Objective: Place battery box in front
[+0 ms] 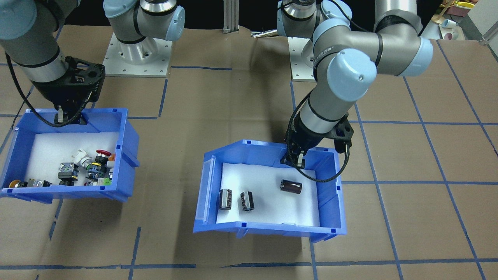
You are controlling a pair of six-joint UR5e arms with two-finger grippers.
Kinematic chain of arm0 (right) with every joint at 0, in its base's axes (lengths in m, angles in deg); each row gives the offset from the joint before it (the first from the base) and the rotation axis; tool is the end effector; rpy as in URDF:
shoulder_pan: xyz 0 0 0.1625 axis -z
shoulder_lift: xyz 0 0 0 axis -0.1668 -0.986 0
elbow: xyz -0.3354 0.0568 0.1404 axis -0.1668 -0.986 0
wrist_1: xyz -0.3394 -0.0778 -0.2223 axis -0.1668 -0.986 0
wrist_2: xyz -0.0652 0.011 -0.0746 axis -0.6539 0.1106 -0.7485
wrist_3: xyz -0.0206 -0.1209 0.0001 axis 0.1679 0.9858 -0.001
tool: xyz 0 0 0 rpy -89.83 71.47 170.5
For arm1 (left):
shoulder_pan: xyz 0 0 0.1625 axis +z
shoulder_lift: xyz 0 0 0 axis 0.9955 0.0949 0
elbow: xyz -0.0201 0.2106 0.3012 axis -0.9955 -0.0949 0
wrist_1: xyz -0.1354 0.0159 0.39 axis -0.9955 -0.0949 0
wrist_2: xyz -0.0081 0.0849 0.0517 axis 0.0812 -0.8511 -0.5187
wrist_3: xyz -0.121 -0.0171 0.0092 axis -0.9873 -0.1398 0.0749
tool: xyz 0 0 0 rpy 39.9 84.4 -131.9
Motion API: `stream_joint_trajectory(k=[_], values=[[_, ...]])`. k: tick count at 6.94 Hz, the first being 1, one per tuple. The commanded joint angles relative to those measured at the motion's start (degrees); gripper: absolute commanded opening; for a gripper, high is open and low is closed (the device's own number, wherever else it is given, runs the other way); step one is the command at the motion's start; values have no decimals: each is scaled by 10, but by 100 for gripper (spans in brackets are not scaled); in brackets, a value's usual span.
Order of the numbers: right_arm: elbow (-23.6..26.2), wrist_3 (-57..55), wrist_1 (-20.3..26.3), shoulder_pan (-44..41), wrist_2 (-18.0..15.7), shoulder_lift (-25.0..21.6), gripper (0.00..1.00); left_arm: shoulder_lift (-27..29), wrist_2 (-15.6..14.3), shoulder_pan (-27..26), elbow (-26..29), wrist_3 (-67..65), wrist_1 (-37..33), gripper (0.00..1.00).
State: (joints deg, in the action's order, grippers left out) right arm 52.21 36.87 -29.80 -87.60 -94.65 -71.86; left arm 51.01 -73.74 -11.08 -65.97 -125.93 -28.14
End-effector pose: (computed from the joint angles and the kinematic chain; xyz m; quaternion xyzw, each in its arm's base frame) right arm 0.0268 -0.4678 0.3078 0.7176 -0.6952 -0.0292 0.0285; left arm -0.2123 -0.5506 0.2515 0.6720 -0.7334 -0.0521 0.0887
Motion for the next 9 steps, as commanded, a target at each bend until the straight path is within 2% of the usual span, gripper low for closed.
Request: stream_joint_trajectory(k=[1, 2, 4, 5, 7, 9], values=[[47, 34, 0, 20, -3, -39, 5, 95, -1, -44, 84, -2, 15, 0], [58, 36, 4, 21, -5, -51, 5, 119, -3, -54, 108, -2, 15, 0], [112, 38, -1, 21, -5, -99, 5, 149, -2, -58, 137, -4, 16, 0], [130, 39, -2, 21, -6, -118, 5, 162, -2, -63, 144, -50, 16, 0], [137, 32, 8, 20, -4, -129, 5, 165, -1, -76, 144, -164, 43, 0], [172, 22, 0, 19, 2, -153, 5, 165, -2, -85, 143, -183, 44, 0]])
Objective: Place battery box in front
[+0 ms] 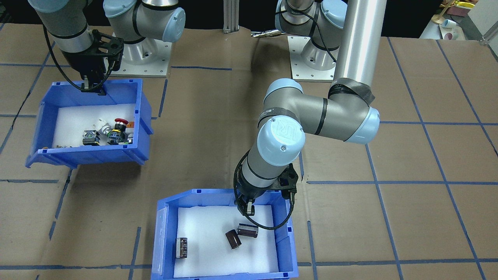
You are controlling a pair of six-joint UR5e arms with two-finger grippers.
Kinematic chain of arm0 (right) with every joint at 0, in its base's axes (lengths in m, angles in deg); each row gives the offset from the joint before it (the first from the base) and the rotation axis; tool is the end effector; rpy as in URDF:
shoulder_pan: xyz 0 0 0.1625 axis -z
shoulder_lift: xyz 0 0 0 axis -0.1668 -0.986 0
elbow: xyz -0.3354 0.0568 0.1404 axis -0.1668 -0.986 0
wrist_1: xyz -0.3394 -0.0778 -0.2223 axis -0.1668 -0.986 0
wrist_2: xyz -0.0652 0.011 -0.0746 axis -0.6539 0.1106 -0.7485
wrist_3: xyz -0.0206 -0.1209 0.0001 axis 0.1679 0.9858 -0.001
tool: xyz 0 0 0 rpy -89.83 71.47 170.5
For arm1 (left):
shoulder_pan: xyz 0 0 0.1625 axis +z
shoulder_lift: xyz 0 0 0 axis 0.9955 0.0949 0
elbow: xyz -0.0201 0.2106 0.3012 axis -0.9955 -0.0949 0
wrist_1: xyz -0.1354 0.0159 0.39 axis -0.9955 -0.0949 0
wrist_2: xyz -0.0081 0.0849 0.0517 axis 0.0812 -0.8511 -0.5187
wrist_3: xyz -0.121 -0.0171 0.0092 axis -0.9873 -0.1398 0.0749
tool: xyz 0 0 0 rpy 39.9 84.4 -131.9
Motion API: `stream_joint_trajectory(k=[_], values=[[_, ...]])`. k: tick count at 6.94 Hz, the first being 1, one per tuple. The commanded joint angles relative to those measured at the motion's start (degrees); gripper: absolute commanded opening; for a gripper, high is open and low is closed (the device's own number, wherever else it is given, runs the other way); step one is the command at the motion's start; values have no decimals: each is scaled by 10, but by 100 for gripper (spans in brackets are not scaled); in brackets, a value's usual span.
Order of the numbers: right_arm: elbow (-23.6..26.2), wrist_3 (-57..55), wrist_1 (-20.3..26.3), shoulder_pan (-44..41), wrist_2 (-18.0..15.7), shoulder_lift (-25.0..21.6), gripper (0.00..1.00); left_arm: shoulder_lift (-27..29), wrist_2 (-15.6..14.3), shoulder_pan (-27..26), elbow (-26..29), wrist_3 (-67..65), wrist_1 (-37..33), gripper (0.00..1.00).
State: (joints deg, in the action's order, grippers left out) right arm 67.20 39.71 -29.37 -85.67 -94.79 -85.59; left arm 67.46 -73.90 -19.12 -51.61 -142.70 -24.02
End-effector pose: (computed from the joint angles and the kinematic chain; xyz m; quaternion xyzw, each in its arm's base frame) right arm 0.0330 -0.3788 0.2796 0.7235 -0.6890 -0.0387 0.0151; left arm -0.3092 -0.6072 0.1991 0.7243 -0.6810 -0.0600 0.0901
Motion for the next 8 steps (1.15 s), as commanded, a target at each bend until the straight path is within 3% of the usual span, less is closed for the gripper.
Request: stream_joint_trajectory(k=[1, 2, 3, 4, 6, 8], values=[[40, -21, -5, -1, 3, -43, 5, 2, -1, -5, 0, -17, 2, 1], [43, -32, -4, -4, 4, -50, 5, 2, -8, -5, -1, -7, -6, 33], [43, -32, -4, -5, 4, -50, 5, 6, -62, -7, 0, -8, -6, 99], [43, -32, -4, -8, 5, -50, 5, 11, -66, -12, 0, -11, -6, 99], [44, -57, -4, -51, 5, -49, 5, -39, -72, -8, 15, 40, -40, 99], [44, -147, -6, -141, 4, -47, 5, -109, -73, 24, 27, 298, -169, 99]])
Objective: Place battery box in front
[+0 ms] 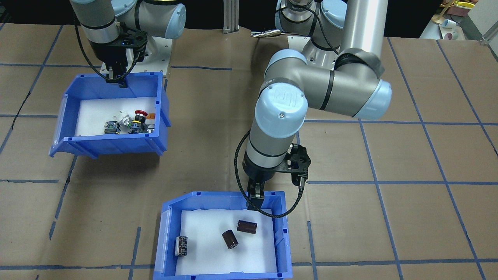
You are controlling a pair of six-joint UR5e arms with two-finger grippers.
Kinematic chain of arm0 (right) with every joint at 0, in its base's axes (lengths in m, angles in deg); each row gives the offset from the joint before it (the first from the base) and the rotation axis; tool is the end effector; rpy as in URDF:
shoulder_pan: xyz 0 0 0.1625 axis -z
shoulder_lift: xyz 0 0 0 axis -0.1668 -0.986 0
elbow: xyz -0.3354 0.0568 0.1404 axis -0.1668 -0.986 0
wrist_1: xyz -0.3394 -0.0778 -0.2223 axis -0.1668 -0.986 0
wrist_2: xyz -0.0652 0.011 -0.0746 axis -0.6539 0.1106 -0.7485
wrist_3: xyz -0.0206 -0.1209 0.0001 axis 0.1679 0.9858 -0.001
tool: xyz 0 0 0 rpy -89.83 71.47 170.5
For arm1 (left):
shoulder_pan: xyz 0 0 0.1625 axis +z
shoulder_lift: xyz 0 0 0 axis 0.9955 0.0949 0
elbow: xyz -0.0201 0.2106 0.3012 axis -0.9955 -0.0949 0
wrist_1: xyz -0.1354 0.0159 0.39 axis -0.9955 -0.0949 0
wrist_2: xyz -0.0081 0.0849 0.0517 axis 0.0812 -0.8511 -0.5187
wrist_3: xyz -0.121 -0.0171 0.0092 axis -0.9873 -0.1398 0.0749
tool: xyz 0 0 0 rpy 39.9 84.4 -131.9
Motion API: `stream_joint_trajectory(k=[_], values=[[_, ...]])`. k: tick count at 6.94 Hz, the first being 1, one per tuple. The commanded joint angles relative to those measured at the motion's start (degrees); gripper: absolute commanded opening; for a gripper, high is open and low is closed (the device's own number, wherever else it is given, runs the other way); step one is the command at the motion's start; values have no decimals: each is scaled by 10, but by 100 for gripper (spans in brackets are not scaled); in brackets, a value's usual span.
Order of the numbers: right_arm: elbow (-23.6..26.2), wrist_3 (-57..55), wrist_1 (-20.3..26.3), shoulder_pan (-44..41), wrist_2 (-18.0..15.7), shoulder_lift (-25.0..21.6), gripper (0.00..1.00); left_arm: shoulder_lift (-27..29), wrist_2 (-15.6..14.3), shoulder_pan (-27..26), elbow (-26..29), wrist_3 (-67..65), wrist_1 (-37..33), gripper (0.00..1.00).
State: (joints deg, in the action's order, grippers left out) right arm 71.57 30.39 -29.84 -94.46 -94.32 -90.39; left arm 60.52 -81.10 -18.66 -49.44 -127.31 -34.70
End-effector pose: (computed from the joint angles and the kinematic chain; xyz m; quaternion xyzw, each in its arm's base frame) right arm 0.0938 -0.3434 0.2731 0.7202 -0.6927 -0.0277 0.0245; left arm -0.2848 -0.5933 0.2739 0.6354 -0.7706 -0.0053 0.0489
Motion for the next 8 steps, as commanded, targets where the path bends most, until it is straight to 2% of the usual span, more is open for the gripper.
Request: stream_joint_trajectory(k=[1, 2, 3, 4, 6, 8], values=[[0, -106, -8, -100, -1, 2, 5, -72, -2, 35, -4, 338, -80, 99], [0, -142, -25, -139, -1, 15, 5, -105, -7, 40, -12, 487, -105, 99], [-1, -201, -73, -188, -1, 46, 5, -148, -71, 53, -31, 619, -151, 99], [-4, -247, -110, -236, -2, 81, 5, -190, -87, 63, -57, 734, -159, 99], [-7, -328, -178, -317, -9, 135, 5, -275, -86, 67, -112, 883, -161, 99], [-48, -396, -168, -358, -9, 171, 5, -327, -85, 67, -154, 943, -173, 99]])
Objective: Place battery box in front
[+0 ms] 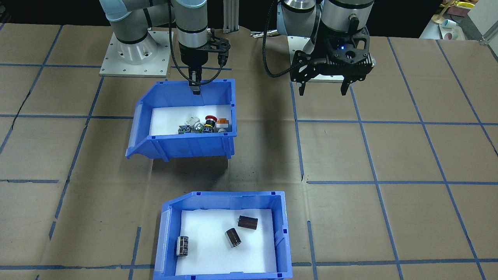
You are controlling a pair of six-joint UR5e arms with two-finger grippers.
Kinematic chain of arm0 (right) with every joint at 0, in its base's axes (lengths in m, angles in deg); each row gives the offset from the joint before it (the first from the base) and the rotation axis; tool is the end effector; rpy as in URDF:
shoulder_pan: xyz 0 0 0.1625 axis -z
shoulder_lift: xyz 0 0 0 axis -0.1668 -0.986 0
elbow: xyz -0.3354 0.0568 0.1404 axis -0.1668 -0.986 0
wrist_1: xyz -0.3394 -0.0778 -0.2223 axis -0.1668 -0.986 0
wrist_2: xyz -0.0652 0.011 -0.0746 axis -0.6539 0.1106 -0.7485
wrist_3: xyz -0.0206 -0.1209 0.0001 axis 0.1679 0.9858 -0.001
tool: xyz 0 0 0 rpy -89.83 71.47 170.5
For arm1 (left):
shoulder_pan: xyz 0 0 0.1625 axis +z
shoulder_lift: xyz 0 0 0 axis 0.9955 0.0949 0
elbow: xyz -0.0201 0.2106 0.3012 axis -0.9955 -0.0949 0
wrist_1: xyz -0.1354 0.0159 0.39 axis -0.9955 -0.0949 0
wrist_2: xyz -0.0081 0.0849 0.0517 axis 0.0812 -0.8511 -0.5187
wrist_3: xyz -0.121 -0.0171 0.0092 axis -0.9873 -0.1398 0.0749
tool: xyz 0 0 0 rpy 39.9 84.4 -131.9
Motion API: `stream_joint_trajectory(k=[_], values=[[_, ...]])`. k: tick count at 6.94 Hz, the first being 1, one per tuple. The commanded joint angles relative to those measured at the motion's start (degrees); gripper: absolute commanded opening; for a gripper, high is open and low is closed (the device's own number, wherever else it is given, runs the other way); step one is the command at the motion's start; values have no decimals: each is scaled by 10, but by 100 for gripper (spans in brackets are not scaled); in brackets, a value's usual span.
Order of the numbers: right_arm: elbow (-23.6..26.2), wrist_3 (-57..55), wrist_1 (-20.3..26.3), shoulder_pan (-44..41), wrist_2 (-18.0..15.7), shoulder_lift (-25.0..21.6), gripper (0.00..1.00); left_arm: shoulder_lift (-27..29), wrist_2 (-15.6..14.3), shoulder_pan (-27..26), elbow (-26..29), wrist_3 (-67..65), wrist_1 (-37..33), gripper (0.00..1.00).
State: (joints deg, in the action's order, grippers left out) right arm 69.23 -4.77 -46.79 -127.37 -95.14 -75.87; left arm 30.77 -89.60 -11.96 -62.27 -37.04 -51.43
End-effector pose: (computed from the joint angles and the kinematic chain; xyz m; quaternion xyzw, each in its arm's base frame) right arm 0.2957 -0.2987 0.2300 0.7043 -0.7072 0.0283 0.0550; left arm -0.1762 -0.4549 0.4232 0.0370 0.9978 -0.0403 0.0374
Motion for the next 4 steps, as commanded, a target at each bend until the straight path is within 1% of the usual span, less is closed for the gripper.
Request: stream_joint_trajectory(k=[1, 2, 3, 4], values=[[-42, -76, -3, -60, -2, 63, 5, -35, 4, -1, -34, 47, -7, 99], [-48, -83, -8, -75, -10, 82, 5, -37, 45, 0, -35, 47, -11, 99], [-48, -89, -8, -77, -7, 84, 5, -43, 57, -1, -35, 42, -15, 99], [-46, -93, -6, -77, -5, 86, 10, -45, 54, 0, -35, 44, -15, 99]])
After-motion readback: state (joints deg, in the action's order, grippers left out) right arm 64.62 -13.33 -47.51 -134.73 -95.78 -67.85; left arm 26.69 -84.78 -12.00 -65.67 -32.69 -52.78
